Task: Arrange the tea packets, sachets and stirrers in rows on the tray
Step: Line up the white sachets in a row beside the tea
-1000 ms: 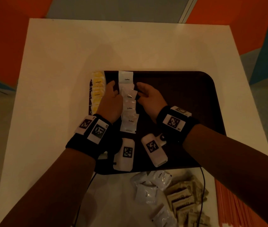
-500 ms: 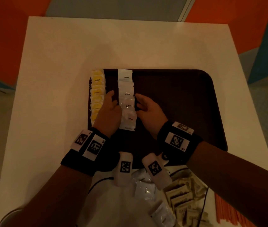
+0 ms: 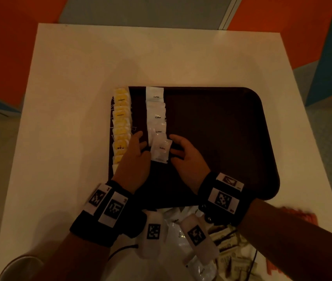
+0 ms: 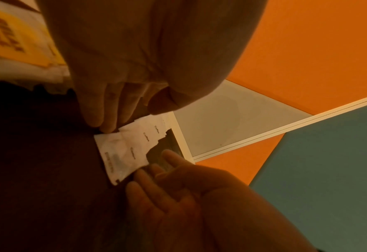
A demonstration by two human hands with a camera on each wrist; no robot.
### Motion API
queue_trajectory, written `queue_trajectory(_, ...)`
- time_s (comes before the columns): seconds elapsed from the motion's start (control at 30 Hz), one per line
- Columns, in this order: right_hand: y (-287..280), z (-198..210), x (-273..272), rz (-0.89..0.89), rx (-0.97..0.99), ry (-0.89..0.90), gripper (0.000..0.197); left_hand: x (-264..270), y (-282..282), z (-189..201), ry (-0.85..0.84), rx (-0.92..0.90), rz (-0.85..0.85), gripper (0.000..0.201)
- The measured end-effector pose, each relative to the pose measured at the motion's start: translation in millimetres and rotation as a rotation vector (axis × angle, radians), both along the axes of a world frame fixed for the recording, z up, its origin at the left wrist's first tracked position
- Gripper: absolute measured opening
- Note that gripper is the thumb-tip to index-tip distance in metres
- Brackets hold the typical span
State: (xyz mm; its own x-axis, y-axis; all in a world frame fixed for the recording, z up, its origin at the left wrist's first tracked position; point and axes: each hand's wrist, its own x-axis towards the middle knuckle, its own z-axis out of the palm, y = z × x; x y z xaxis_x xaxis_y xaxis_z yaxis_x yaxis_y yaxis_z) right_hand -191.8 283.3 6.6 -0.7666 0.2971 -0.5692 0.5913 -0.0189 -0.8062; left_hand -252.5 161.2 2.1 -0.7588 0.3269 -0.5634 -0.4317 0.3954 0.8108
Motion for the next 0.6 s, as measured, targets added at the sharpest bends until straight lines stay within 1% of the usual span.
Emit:
queue_trajectory(0.07, -2, 0, -3, -0.023, -0.03, 0.038, 0.056, 2, -1, -1, -0.004, 0.004, 0.005, 0.056)
queue_trajectory(0.2, -2, -4, -6, -0.028, -0.029, 0.029, 0.058, -2, -1, 1, 0.024, 0.012, -0.006, 0.055)
queue_trajectory(0.37, -8, -7, -4, -0.03, -0.082, 0.063, 0.052, -9, 4, 5, 0.044, 0.053, -0.004, 0.053)
queue_trajectory(0.5, -6, -11, -7, -0.008, -0.034, 0.063, 0.054, -10, 6, 5, 0.122, 0.018, -0.019, 0.05)
queue_trajectory(0.6, -2, -9, -11, 0.018, -0.029, 0.054, 0.057, -10, 7, 4, 0.154, -0.051, -0.04, 0.048)
